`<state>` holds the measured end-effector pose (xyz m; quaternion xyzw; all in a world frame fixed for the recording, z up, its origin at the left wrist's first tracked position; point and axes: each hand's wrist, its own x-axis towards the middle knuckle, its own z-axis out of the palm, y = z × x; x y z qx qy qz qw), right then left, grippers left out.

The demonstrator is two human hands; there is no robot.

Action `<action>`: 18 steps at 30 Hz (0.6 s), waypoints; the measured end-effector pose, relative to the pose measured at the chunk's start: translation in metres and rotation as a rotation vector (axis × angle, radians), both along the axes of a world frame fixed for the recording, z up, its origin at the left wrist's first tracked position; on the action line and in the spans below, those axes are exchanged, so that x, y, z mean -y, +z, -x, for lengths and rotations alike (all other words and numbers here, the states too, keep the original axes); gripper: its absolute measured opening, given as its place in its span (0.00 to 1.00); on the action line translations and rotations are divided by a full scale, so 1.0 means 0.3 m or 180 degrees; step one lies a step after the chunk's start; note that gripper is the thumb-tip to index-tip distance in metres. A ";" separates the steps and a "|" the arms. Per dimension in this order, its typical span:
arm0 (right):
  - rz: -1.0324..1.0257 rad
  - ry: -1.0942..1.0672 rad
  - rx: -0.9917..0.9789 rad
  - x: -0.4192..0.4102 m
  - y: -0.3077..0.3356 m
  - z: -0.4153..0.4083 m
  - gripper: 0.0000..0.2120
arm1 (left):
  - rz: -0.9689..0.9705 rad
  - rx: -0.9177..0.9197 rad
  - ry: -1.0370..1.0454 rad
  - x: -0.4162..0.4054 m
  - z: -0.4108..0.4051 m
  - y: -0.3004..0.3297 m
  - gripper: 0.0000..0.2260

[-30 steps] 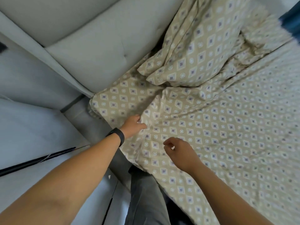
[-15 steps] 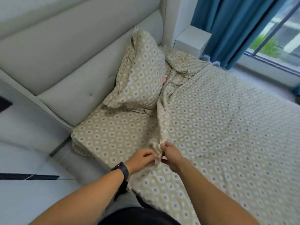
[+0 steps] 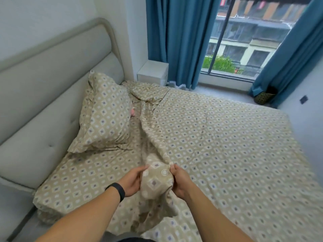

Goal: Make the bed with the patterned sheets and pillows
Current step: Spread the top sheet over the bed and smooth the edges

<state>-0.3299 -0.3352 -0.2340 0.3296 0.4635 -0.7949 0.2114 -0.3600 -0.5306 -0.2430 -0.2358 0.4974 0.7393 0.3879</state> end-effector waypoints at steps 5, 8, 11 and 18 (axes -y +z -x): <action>-0.1984 -0.0190 0.0314 -0.067 -0.023 -0.045 0.04 | -0.0228 -0.0176 -0.0367 -0.051 0.046 0.001 0.24; -0.1637 -0.0251 0.0112 -0.080 -0.003 -0.093 0.08 | -0.0181 -0.0572 -0.0690 -0.123 0.039 -0.014 0.22; -0.1202 0.0052 -0.0130 -0.099 0.041 -0.136 0.11 | -0.0388 -0.0620 -0.0833 -0.202 0.006 0.003 0.25; -0.0707 0.0407 -0.0318 -0.154 0.076 -0.225 0.11 | -0.0413 -0.0268 -0.0345 -0.351 -0.063 0.028 0.20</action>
